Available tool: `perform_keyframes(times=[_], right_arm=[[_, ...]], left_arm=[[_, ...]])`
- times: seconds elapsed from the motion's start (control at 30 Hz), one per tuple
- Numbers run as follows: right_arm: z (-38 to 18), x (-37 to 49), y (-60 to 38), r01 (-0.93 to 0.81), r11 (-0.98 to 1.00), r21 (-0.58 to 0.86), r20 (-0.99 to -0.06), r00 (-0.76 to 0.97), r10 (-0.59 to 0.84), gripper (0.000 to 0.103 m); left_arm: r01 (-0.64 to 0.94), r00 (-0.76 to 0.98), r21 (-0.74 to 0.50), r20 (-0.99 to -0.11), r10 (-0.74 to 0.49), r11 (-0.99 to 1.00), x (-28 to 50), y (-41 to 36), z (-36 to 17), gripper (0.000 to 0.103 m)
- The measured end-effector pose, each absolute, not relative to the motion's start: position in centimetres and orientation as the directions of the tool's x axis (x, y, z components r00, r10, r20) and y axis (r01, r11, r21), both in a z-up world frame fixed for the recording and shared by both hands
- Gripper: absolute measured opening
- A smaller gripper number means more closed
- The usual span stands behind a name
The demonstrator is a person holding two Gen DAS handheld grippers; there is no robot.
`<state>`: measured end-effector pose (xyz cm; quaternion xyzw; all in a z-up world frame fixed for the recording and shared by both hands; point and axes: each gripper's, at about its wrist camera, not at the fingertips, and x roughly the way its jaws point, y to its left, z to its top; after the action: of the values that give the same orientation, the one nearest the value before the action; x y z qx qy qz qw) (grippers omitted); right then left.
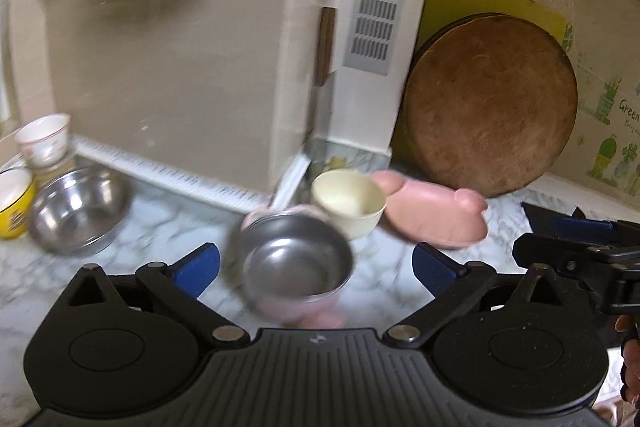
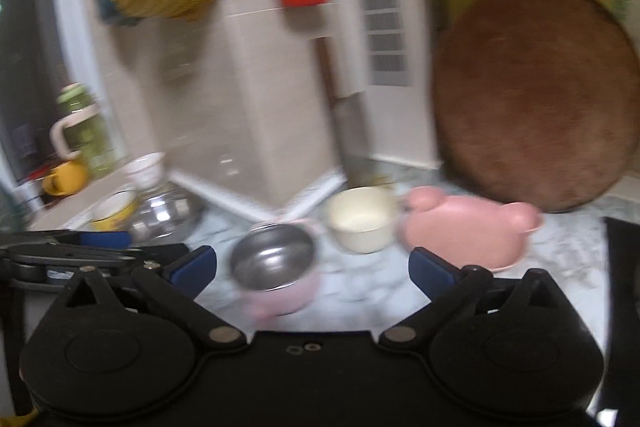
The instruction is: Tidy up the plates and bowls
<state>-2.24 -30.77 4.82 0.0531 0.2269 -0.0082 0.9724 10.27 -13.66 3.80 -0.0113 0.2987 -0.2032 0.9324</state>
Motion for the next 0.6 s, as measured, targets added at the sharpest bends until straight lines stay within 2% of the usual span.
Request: perform_keyframes(times=[0.27,0.6], right_arm=[[4.0,1.1,-36.3,0.231,0.972,0.042,-0.479,0.859,-0.183,0.103],[1.4,5.5,-43.7,0.349,0.936,0.038,-0.552,0.788,-0.272,0.103]], left_arm=[[0.428,0.685,-0.123,-0.602,-0.410,0.895,15.0,-22.4,2.5,0.103],[0.443,0.675,-0.092,-0.621,-0.399,0.892,20.7,-30.6,1.3,0.103]])
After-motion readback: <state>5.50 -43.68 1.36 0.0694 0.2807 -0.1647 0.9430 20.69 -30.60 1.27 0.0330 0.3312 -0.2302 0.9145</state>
